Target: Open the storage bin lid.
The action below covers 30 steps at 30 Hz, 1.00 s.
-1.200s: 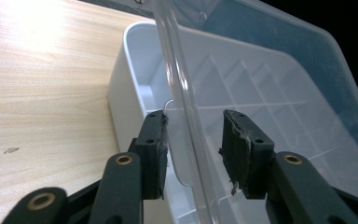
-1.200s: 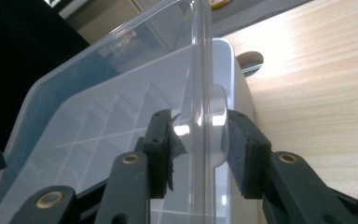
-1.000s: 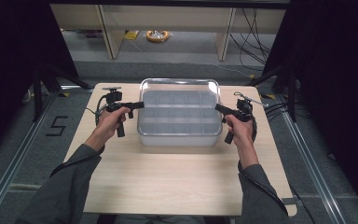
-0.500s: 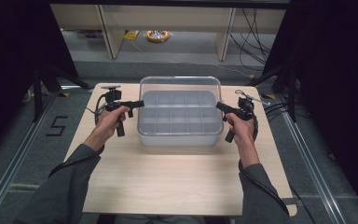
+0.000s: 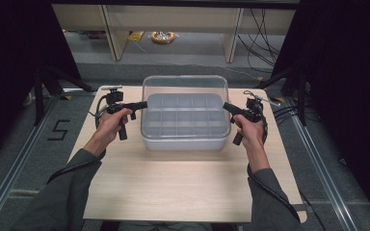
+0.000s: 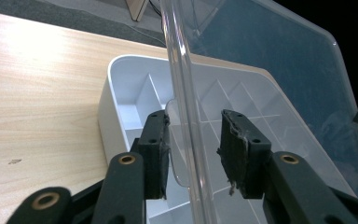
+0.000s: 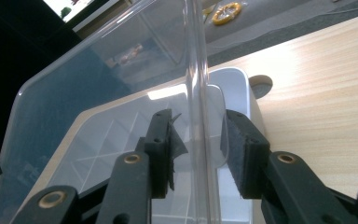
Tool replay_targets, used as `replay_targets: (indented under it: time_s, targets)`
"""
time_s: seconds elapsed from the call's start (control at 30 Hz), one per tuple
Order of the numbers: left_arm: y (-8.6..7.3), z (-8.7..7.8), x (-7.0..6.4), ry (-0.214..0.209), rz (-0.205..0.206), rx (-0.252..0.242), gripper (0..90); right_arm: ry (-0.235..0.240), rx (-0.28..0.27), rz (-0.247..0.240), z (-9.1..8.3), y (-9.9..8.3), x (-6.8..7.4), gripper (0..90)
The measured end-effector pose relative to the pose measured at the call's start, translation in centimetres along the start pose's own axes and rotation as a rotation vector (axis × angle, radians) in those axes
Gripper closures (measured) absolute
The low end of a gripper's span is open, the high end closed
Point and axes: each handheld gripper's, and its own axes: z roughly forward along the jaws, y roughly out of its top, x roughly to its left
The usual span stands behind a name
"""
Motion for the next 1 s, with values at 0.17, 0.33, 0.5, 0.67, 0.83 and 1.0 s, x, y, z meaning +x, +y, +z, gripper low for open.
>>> replay_targets:
  time_s: [0.17,0.33,0.5,0.67,0.83,1.0]
  targets:
    - [-0.1,-0.5,-0.5,0.005,0.010,-0.016,63.5,0.005,-0.023,-0.030,-0.5,0.0,0.1,64.7]
    - [-0.5,-1.7,-1.3,-0.008,0.031,-0.039,64.2,0.027,-0.035,-0.032,-1.9,-0.1,0.6,64.8]
    - [-1.0,-2.4,-1.8,-0.028,0.032,-0.034,64.0,0.043,-0.047,-0.031,-3.0,-0.3,0.8,64.9]
    - [-1.6,-3.4,-2.3,-0.041,0.054,-0.052,63.9,0.063,-0.057,-0.053,-4.6,-0.8,0.9,65.0]
    - [-2.2,-4.1,-2.5,-0.057,0.063,-0.051,63.7,0.073,-0.066,-0.052,-5.5,-1.4,1.2,65.0]
    - [-3.5,-5.0,-2.6,-0.073,0.080,-0.034,63.1,0.076,-0.058,-0.049,-6.4,-2.6,1.1,64.8]
